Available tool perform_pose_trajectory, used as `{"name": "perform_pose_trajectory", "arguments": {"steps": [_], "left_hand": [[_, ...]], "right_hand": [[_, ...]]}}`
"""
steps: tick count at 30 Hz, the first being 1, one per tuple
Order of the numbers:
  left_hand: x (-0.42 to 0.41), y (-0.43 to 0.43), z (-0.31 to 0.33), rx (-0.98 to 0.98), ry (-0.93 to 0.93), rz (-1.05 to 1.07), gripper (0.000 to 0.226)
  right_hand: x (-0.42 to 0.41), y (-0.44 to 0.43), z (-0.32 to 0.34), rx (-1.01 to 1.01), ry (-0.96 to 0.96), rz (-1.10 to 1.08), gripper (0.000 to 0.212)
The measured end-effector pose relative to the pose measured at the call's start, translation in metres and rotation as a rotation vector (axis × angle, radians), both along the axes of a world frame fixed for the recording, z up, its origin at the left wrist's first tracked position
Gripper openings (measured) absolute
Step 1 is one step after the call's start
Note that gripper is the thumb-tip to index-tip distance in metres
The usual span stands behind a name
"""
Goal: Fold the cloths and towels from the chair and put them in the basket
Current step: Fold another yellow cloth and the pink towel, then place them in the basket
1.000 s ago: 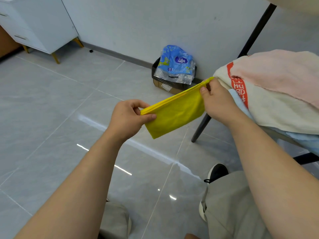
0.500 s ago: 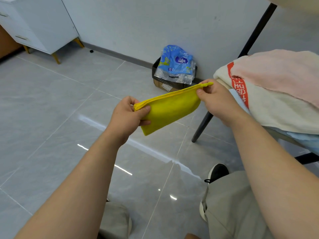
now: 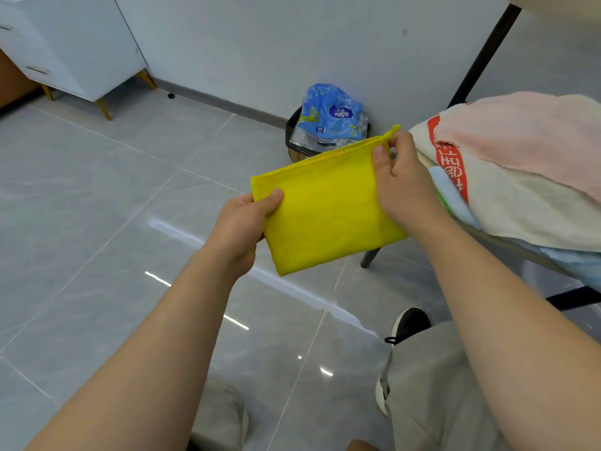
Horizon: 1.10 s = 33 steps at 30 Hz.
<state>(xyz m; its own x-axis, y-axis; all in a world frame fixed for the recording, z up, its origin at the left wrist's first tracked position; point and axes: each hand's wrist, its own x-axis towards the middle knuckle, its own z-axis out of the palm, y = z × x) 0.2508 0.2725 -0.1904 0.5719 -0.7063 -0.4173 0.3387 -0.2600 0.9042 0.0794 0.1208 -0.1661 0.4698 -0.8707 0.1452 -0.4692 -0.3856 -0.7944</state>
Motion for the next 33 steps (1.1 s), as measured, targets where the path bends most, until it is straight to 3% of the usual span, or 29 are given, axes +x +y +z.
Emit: {"name": "perform_pose_trajectory", "arguments": {"steps": [2,4,6,8,12,16,18,21,27,33], "left_hand": [[-0.005,-0.002,-0.001,-0.004,-0.056,0.039,0.015],[-0.008,-0.003,-0.003,0.012,-0.134,0.077,0.011],[-0.007,-0.002,-0.004,0.042,-0.199,0.108,0.014],[-0.004,0.0,-0.004,0.072,-0.268,0.116,0.027],[-0.004,0.001,-0.002,0.115,-0.329,0.101,0.035],[-0.005,0.001,-0.001,0.121,0.048,0.063,0.033],[-0.005,0.001,-0.003,0.126,0.078,0.059,0.03],[-0.004,0.002,-0.003,0.13,0.034,0.058,0.028],[0.002,0.005,0.005,0.129,0.128,0.051,0.04],[0.007,0.01,0.017,-0.116,0.227,0.043,0.03]], "right_hand": [[0.002,-0.001,-0.002,0.164,0.005,-0.023,0.037],[0.003,-0.005,-0.003,0.547,-0.092,-0.015,0.037],[0.001,-0.006,-0.003,0.925,-0.177,-0.021,0.042],[-0.001,-0.009,-0.004,1.066,-0.198,0.016,0.048],[0.001,-0.013,-0.014,0.97,-0.127,0.059,0.036],[0.006,-0.008,-0.017,0.55,0.116,0.062,0.031],[0.006,-0.006,-0.015,0.461,0.151,0.059,0.03],[0.004,-0.007,-0.013,0.535,0.138,0.054,0.033],[-0.003,-0.01,-0.006,0.975,-0.05,0.033,0.039],[-0.012,-0.015,0.008,1.133,-0.236,0.224,0.047]]}}
